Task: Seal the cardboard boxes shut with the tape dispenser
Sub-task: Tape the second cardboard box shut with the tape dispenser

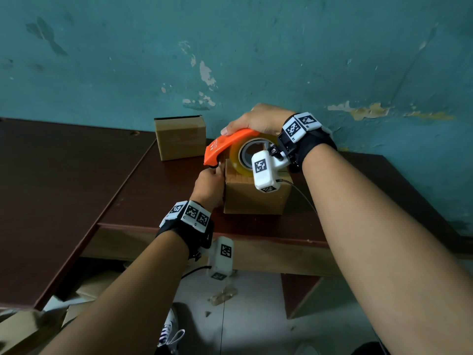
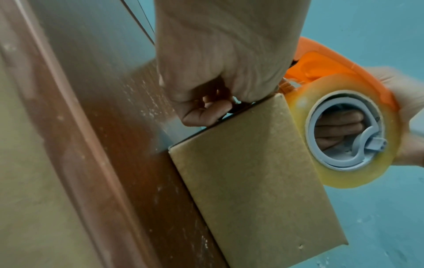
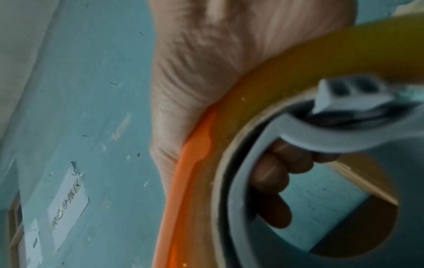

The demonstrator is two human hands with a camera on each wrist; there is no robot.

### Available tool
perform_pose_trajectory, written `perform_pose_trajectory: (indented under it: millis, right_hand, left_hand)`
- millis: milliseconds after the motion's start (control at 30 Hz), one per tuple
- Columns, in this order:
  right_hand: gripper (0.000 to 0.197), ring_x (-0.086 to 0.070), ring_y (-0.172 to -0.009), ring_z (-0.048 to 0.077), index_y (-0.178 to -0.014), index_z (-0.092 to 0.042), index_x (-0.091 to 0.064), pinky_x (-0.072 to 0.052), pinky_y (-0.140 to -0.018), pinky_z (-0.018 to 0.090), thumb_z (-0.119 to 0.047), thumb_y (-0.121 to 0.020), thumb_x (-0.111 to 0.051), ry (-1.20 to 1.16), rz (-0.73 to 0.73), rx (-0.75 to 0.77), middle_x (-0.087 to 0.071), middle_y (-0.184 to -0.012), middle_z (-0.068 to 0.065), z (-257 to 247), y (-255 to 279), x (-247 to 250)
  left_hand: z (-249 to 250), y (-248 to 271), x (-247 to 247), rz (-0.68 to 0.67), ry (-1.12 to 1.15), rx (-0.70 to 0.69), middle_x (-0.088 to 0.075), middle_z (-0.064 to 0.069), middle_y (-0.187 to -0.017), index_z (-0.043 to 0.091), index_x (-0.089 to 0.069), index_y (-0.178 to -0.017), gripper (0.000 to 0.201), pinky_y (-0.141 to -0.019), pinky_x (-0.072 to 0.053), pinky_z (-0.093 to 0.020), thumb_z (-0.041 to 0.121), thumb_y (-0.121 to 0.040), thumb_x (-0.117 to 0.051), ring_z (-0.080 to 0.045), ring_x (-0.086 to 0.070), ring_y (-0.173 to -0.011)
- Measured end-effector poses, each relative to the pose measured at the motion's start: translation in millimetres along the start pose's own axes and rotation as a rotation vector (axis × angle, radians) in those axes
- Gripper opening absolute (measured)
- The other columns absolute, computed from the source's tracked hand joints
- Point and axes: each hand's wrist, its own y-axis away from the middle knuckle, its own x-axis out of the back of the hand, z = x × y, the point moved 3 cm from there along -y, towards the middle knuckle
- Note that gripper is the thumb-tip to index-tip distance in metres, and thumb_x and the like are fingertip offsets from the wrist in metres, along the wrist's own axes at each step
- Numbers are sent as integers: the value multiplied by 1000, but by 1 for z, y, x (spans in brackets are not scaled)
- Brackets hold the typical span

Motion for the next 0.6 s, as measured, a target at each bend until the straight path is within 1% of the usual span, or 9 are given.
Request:
perform_pose_trajectory:
  millis: [100,167,267,333,400,500,533,567,600]
  right_hand:
    - [46,-70,-75,19,-77,-23,-72,-52,-79,31,-68,-76,-83,3,3,-13,-75,-85,1,-1,-1,-2]
    - [47,-71,-77,20,-78,-23,-72,-53,-80,32,-68,-75,-83,2,11,-15,-76,-88,2,-1,-2,-2]
    - [46,-71,-76,20,-79,-23,-72,-53,-79,32,-67,-75,-84,4,6,-25,-75,-88,2,-3,0,-3]
    - [48,-71,-77,21,-81,-22,-72,-54,-79,32,-68,-73,-85,3,12,-37,-75,-87,1,-5,-1,-3]
    - [49,-72,-79,21,-82,-22,-73,-54,-80,33,-68,-72,-85,14,15,-45,-76,-89,2,-7,-2,-3]
    - [51,-73,-81,22,-85,-22,-73,-56,-85,35,-70,-72,-84,29,4,-52,-77,-94,3,-8,-2,-4]
    - [51,-73,-82,22,-85,-22,-73,-56,-86,35,-70,-73,-83,33,2,-52,-78,-96,4,-9,-1,-4]
    - [51,-72,-83,22,-85,-22,-73,-55,-85,35,-71,-73,-83,35,2,-53,-77,-97,4,-9,-1,-4]
    - [51,-72,-83,22,-85,-22,-73,-55,-84,34,-71,-73,-82,38,5,-54,-77,-97,4,-9,0,-4]
  left_hand:
    - [0,-3,0,-25,-18,17,-59,-9,-75,8,-66,-108,50,-55,-47,-33,51,-111,-40,-23,-56,-54]
    - [2,-3,0,-38,-36,27,-58,-11,-73,7,-64,-109,49,-48,-45,-30,48,-112,-38,-23,-56,-49]
    - [3,-3,1,-54,-44,46,-57,-14,-76,6,-62,-113,48,-43,-44,-29,46,-113,-37,-27,-57,-52]
    - [3,-3,1,-61,-34,60,-56,-15,-76,5,-61,-111,48,-42,-44,-28,46,-113,-36,-28,-57,-54]
    - [4,-2,1,-73,-19,65,-55,-15,-77,7,-60,-107,46,-43,-45,-29,46,-112,-37,-29,-56,-55]
    - [5,-1,1,-66,-1,91,-55,-18,-85,11,-57,-96,37,-44,-45,-31,37,-112,-38,-32,-55,-59]
    - [5,0,2,-61,3,95,-56,-19,-89,11,-56,-95,35,-44,-46,-31,35,-112,-38,-32,-55,-60]
    - [6,1,2,-63,12,96,-56,-20,-91,11,-56,-99,33,-44,-46,-31,36,-112,-38,-32,-55,-61]
    - [6,3,1,-68,25,97,-55,-20,-93,13,-53,-108,31,-45,-48,-32,40,-111,-39,-31,-57,-64]
